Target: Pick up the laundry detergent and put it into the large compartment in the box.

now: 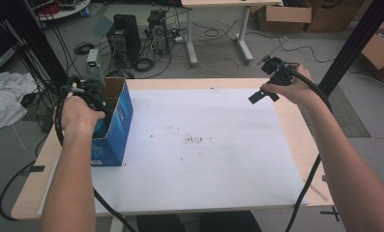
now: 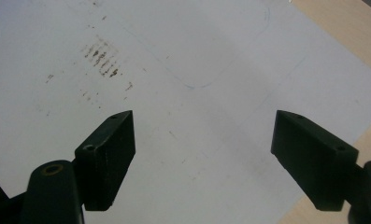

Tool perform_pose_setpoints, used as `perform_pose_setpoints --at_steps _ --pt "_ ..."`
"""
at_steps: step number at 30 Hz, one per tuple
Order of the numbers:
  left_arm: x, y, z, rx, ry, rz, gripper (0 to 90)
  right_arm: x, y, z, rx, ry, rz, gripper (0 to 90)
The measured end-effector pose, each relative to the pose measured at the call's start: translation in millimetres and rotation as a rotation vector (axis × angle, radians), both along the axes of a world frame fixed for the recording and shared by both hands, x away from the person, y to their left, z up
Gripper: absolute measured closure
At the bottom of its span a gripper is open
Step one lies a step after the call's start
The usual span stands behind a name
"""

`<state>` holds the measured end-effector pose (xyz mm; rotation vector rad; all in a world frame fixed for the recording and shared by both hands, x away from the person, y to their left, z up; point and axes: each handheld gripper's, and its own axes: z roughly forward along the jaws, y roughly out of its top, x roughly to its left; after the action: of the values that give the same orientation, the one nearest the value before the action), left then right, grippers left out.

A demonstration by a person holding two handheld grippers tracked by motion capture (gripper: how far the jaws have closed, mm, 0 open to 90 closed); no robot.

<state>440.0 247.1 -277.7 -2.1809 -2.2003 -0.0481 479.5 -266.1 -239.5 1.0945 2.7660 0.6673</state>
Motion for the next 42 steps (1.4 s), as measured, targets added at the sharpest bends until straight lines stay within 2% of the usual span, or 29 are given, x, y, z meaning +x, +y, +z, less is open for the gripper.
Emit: perform_pose_setpoints --at_steps 7,11,27,34,42 --pt "-0.5 0.0 -1.0 -0.004 0.001 -0.006 37.8 0.0 1.9 -0.3 0.003 0.0 0.004 21.8" --pt "-2.0 0.7 -1.7 -0.005 -0.018 -0.01 37.6 0.3 3.3 -0.4 0.004 0.0 0.004 21.9" --pt "-2.3 0.1 -2.2 -0.002 -0.017 -0.005 37.3 0.3 2.3 -0.7 -0.003 0.003 0.002 22.0" --pt "-2.0 -0.4 -2.0 0.005 -0.012 -0.003 37.2 0.4 1.7 -1.8 -0.003 0.006 0.0 22.0" --pt "-2.2 -3.7 -0.4 0.029 -0.026 -0.012 35.1 0.6 1.7 -1.8 -0.002 0.007 0.002 22.0"
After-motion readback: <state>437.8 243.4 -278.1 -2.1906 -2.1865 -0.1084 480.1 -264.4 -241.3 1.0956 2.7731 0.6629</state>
